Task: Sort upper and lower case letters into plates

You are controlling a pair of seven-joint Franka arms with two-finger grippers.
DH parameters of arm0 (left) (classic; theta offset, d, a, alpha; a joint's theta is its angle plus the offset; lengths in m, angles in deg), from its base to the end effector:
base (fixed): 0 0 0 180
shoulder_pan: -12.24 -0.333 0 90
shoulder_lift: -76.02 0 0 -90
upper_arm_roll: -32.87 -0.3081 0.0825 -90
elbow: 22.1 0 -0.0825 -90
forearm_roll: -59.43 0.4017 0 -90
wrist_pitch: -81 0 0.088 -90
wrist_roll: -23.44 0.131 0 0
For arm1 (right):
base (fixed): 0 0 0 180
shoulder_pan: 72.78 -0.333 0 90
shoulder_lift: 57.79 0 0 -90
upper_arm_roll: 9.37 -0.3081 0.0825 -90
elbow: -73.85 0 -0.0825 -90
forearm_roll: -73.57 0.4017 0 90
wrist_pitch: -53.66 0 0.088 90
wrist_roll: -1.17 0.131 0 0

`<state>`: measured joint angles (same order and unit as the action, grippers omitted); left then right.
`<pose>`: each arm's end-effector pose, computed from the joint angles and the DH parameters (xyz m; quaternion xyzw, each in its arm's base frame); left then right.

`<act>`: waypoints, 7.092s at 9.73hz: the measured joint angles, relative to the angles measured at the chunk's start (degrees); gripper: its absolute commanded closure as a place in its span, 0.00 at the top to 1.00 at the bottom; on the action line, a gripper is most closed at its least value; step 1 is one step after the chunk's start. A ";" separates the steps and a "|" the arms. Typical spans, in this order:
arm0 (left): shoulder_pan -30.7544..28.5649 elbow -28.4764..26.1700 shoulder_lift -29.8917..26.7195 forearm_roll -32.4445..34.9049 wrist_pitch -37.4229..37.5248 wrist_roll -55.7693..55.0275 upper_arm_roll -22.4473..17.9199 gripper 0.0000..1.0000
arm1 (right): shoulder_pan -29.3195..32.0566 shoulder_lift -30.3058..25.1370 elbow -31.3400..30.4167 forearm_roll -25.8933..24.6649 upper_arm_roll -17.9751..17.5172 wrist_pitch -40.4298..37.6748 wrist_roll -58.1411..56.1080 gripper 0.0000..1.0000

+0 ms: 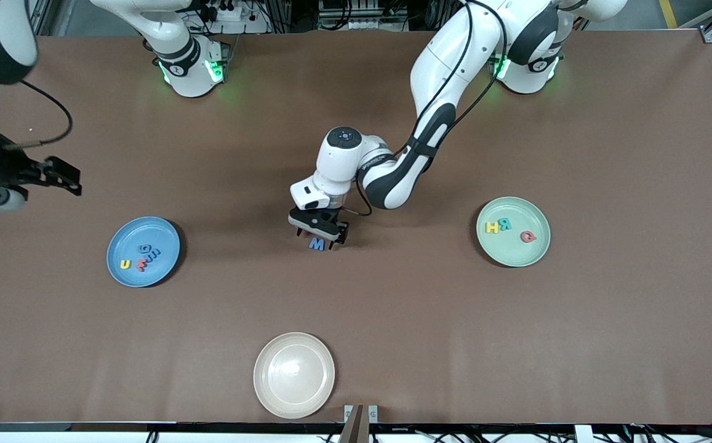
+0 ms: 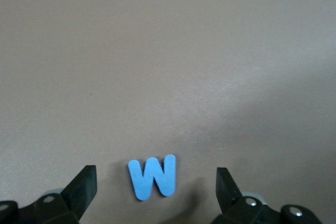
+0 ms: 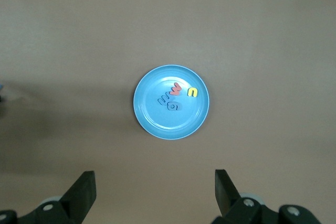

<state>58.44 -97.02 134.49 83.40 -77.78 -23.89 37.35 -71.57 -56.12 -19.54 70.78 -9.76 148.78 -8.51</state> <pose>0.5010 -0.6092 0.1275 0.9557 -0.1751 0.2107 0.1079 0.5869 -0.0144 0.5546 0.9966 0.0794 -0.0017 0.0241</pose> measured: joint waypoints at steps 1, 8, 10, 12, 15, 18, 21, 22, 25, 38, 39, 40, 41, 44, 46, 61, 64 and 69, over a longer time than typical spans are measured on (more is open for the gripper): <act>0.46 0.04 0.64 0.00 -0.56 0.16 -1.10 1.00 | 0.00 -0.01 2.56 0.49 0.00 -2.74 -1.71 1.00; 2.11 0.26 1.77 0.00 -2.52 0.16 -3.96 0.69 | 0.79 0.09 11.61 4.32 2.20 -8.88 4.92 1.00; 2.48 0.51 1.76 0.00 -2.81 0.16 -4.01 0.58 | 0.78 0.25 11.62 4.32 2.19 -9.47 8.20 1.00; 2.82 0.64 1.75 0.00 -2.91 0.15 -4.06 0.50 | 0.78 0.26 11.73 4.32 2.24 -9.51 8.38 1.00; 3.02 0.79 1.73 0.00 -3.01 -0.05 -4.02 0.31 | 0.79 0.26 11.77 4.20 2.38 -9.51 8.38 1.00; 3.12 0.85 1.71 0.00 -2.98 -0.92 -4.08 0.28 | 0.79 0.26 11.80 3.38 2.41 -9.49 8.38 1.00; 3.11 1.05 1.66 -0.72 -2.97 -1.28 -4.08 0.27 | 0.79 0.26 11.82 2.17 2.41 -9.32 8.37 1.00; 2.94 1.22 1.38 -1.33 -2.45 -1.28 -4.19 0.26 | 0.79 0.26 11.82 2.00 2.46 -9.31 8.37 1.00; 0.02 1.29 0.16 -1.43 1.43 -0.98 -4.50 0.24 | 0.79 0.42 11.81 1.95 2.99 -9.32 7.62 1.00; -35.51 -21.35 -24.09 -1.43 31.34 32.08 17.52 0.23 | 0.65 1.06 11.02 3.54 3.65 -9.57 5.69 1.00; -39.19 -26.12 -26.92 -1.43 31.44 34.12 19.33 0.23 | 0.65 1.12 10.98 3.54 3.64 -9.57 5.68 1.00; -42.83 -30.14 -29.10 -1.43 31.47 35.91 21.02 0.23 | 0.63 1.18 10.96 3.54 3.60 -9.57 5.67 1.00; -47.24 -33.90 -30.89 -1.43 31.47 38.20 22.82 0.23 | 0.59 1.24 10.95 3.54 3.49 -9.53 5.66 1.00; -65.96 -40.96 -33.14 -1.43 31.32 46.69 32.24 0.28 | -0.53 1.41 10.94 2.83 3.15 -8.84 5.57 1.00; -70.26 -42.17 -33.18 -1.43 31.23 48.49 34.07 0.37 | -1.38 1.61 10.85 2.66 3.05 -9.12 4.85 1.00; -70.55 -18.92 -34.24 -1.51 50.89 39.93 35.20 1.00 | 1.18 1.63 8.57 2.47 4.14 -8.05 2.60 1.00; -70.38 -6.75 -34.63 -1.54 60.60 37.95 35.24 1.00 | 1.18 1.60 8.48 2.47 4.14 -7.94 2.65 1.00; -70.19 -1.37 -39.17 -1.57 67.35 36.51 35.51 1.00 | 1.18 -1.53 4.21 2.47 4.13 -6.08 2.67 1.00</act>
<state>-11.75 -98.39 95.31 81.83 -10.43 12.62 72.86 -70.38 -57.64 -15.33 73.25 -5.63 142.70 -5.83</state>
